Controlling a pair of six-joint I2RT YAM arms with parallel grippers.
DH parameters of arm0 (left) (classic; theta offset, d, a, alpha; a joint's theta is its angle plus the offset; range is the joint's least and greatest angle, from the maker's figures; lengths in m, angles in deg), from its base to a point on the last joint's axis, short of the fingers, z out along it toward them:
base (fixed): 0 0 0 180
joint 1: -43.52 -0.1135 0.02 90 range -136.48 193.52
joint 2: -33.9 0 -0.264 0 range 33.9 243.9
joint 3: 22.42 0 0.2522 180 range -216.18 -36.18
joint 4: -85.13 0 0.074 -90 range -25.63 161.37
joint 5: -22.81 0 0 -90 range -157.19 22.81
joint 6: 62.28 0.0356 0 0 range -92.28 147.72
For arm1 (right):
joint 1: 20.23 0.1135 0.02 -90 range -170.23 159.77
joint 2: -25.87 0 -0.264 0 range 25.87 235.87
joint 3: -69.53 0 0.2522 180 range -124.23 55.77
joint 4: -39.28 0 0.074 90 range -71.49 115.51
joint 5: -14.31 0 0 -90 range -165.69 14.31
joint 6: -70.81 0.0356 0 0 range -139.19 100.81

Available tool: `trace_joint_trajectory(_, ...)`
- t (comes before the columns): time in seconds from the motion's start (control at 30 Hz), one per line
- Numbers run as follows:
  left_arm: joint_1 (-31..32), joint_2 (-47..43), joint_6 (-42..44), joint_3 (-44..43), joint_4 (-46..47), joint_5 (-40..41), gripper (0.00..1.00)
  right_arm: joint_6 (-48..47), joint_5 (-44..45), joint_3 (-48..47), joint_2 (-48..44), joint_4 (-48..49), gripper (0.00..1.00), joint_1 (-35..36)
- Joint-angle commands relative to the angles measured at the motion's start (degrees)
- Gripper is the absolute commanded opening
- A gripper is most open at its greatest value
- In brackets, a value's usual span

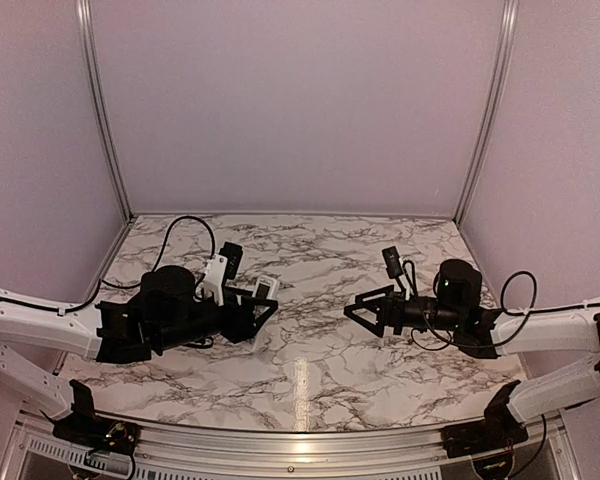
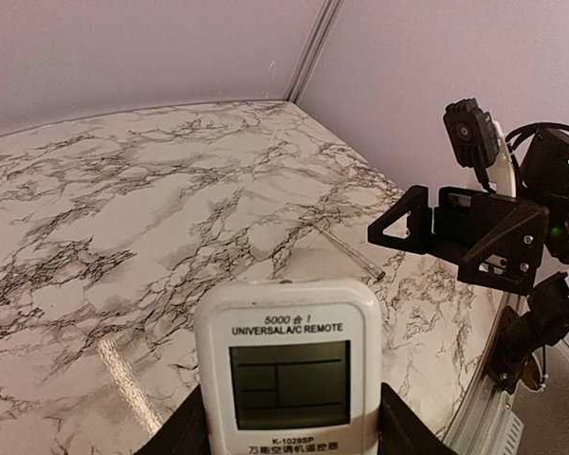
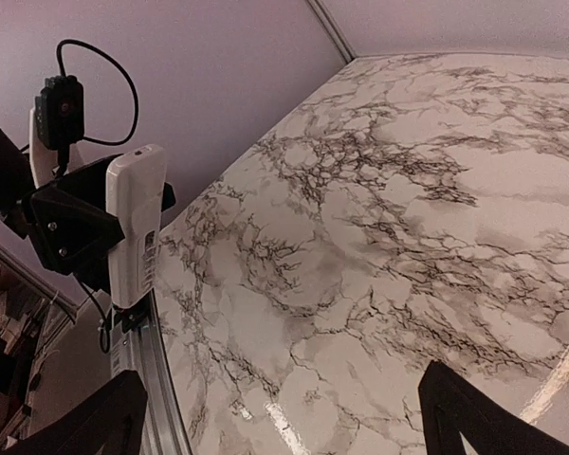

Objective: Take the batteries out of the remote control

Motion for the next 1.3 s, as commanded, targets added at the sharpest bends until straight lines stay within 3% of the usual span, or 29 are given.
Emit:
trace_joint_trajectory(0.0, 0.08, -2.77, 3.06, 1.62, 12.61, -6.75, 0.34, -0.90, -6.41, -2.97, 2.51, 12.62, 0.98, 4.61)
trace_joint_trajectory(0.33, 0.00, -3.32, -1.38, 1.68, 24.16, -13.86, 0.31, -1.23, -3.52, -5.93, 8.36, 28.82, 0.98, 16.59)
trace_joint_trajectory(0.6, 0.00, -1.34, -3.91, 1.02, 29.68, -15.56, 0.30, 6.78, -2.20, -8.29, 17.43, 44.12, 0.99, 17.27)
trace_joint_trajectory(0.8, 0.00, 1.69, -5.37, -0.45, 32.12, -18.23, 0.30, 12.79, -6.52, -12.43, 25.40, 54.68, 0.98, 17.76)
trace_joint_trajectory(1.03, 0.00, 4.00, -6.60, -1.26, 34.58, -18.96, 0.29, 13.02, -7.90, -15.29, 29.19, 56.96, 0.94, 19.45)
trace_joint_trajectory(1.27, 0.00, 4.66, -7.71, -1.36, 36.18, -18.12, 0.28, 16.10, -10.77, -15.47, 31.38, 65.32, 0.88, 20.10)
